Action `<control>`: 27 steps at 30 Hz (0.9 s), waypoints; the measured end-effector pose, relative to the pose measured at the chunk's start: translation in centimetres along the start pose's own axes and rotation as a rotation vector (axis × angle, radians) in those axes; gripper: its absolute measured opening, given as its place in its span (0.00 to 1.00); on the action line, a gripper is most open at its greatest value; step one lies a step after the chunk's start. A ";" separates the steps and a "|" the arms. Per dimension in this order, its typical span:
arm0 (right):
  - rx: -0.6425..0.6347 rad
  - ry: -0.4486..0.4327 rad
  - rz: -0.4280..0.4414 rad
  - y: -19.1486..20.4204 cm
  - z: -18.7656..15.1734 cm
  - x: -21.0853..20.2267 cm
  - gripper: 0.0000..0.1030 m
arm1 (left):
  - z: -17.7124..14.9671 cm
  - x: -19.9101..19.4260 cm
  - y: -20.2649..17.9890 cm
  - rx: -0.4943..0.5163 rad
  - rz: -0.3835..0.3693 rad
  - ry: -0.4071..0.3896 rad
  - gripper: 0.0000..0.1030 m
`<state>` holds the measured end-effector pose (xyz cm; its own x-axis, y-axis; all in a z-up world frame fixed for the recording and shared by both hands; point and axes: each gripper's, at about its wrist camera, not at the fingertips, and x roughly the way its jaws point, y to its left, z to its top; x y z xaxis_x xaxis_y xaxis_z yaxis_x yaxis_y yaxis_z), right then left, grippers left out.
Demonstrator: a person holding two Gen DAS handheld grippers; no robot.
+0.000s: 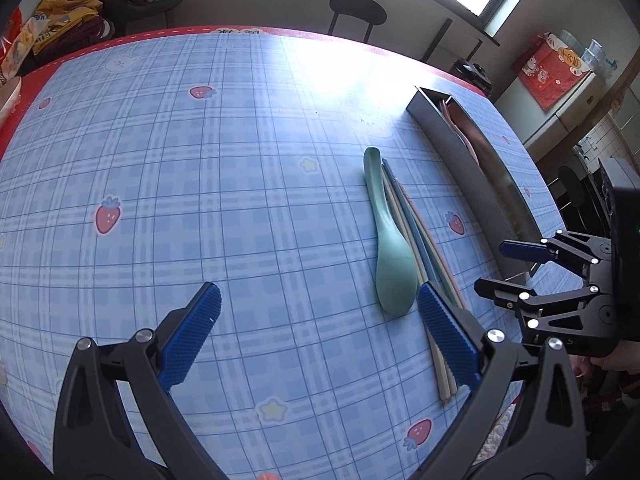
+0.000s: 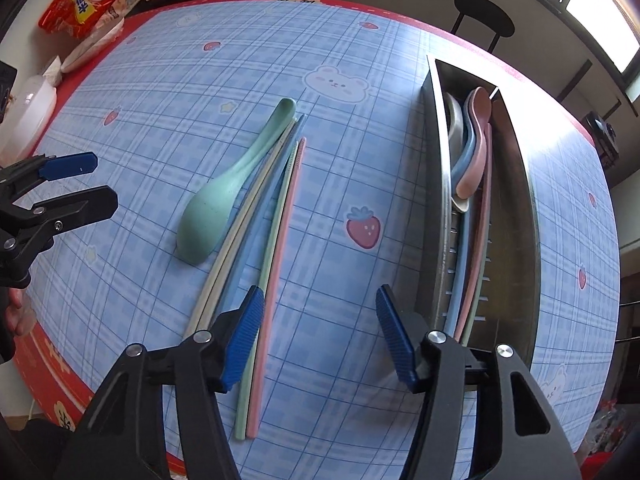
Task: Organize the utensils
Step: 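Grasp the green spoon with the left gripper while the right grasps a pink chopstick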
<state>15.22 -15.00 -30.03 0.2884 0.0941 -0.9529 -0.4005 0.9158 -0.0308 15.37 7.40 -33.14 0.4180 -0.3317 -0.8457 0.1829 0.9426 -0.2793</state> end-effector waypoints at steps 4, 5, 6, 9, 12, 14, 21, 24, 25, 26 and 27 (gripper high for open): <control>-0.020 0.028 -0.003 0.6 0.2 1.0 0.50 | 0.6 0.6 0.0 0.019 -0.014 -0.003 0.93; -0.020 0.033 -0.006 0.7 0.2 1.2 0.50 | 0.8 0.6 -0.1 0.021 -0.014 -0.005 0.91; -0.020 0.038 -0.010 0.7 0.3 1.4 0.50 | 0.9 0.7 -0.1 0.023 -0.014 -0.006 0.86; -0.012 0.046 -0.012 0.6 0.2 1.8 0.50 | 1.3 1.0 0.2 0.019 -0.014 0.003 0.80; -0.018 0.044 -0.013 0.7 0.2 1.8 0.50 | 1.3 1.3 0.3 0.019 -0.012 0.014 0.79; -0.033 0.040 -0.019 0.9 0.2 1.8 0.50 | 1.2 1.5 0.4 0.021 -0.012 0.025 0.76; -0.074 0.061 -0.002 1.9 -0.4 2.2 0.37 | 0.6 1.9 0.2 0.009 -0.028 0.036 0.73; -0.060 0.065 0.016 1.8 -0.6 2.2 0.30 | 0.5 2.0 0.0 0.012 -0.026 0.041 0.73; -0.057 0.066 0.022 1.8 -0.7 2.2 0.28 | 0.5 2.0 0.0 0.012 -0.024 0.042 0.73; -0.055 0.067 0.027 1.8 -0.8 2.1 0.24 | 0.4 2.0 -0.1 0.012 -0.022 0.043 0.73; -0.055 0.068 0.034 1.7 -0.8 2.1 0.20 | 0.4 2.0 -0.1 0.012 -0.018 0.044 0.73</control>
<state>14.42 -13.53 -32.36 0.2143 0.0965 -0.9720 -0.4572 0.8893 -0.0125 16.56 6.61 -34.62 0.3747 -0.3467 -0.8599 0.2009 0.9358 -0.2897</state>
